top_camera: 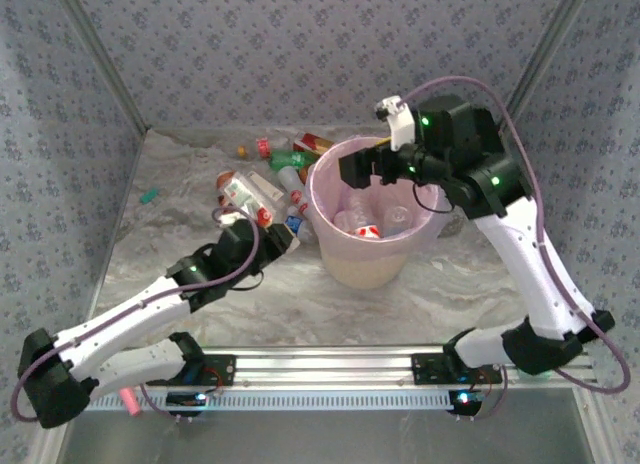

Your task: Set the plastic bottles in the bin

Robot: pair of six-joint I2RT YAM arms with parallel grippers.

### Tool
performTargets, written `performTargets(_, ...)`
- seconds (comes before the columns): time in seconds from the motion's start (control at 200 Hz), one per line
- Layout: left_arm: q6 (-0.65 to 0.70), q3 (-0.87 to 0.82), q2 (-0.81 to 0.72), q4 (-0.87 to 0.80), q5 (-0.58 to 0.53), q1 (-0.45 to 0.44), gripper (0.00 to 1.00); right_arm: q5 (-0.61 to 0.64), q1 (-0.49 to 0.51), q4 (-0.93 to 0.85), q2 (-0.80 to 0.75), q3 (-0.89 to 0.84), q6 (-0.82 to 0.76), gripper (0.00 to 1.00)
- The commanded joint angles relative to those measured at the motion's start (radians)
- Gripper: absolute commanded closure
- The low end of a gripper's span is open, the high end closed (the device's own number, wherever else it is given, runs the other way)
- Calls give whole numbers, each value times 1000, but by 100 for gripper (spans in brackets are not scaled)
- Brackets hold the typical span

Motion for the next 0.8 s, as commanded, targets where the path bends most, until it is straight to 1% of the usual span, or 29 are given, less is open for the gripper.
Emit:
performTargets(0.0, 374, 46, -43, 53, 187, 108, 100, -151, 17, -29, 85, 83, 77, 0)
performTargets(0.07, 483, 53, -56, 111, 340, 165, 100, -169, 33, -22, 141, 130, 99, 0)
performTargets(0.145, 588, 76, -50, 145, 474, 196, 100, -172, 56, -36, 206, 201, 105, 0)
performTargets(0.245, 684, 118, -16, 164, 573, 203, 100, -169, 80, -68, 301, 307, 100, 0)
performTargets(0.34, 728, 165, 32, 167, 645, 208, 100, -178, 92, -99, 377, 395, 91, 0)
performTargets(0.49, 748, 222, 102, 181, 719, 208, 100, -192, 98, -77, 435, 428, 88, 0)
performTargets(0.615, 749, 242, 138, 184, 741, 208, 100, -203, 94, -73, 466, 437, 85, 1)
performTargets(0.68, 748, 242, 146, 190, 740, 207, 100, -201, 89, -72, 471, 430, 80, 6)
performTargets(0.745, 751, 242, 149, 189, 730, 208, 100, -204, 88, -68, 468, 421, 66, 17)
performTargets(0.795, 751, 242, 150, 188, 718, 208, 100, -202, 85, -62, 462, 411, 62, 23)
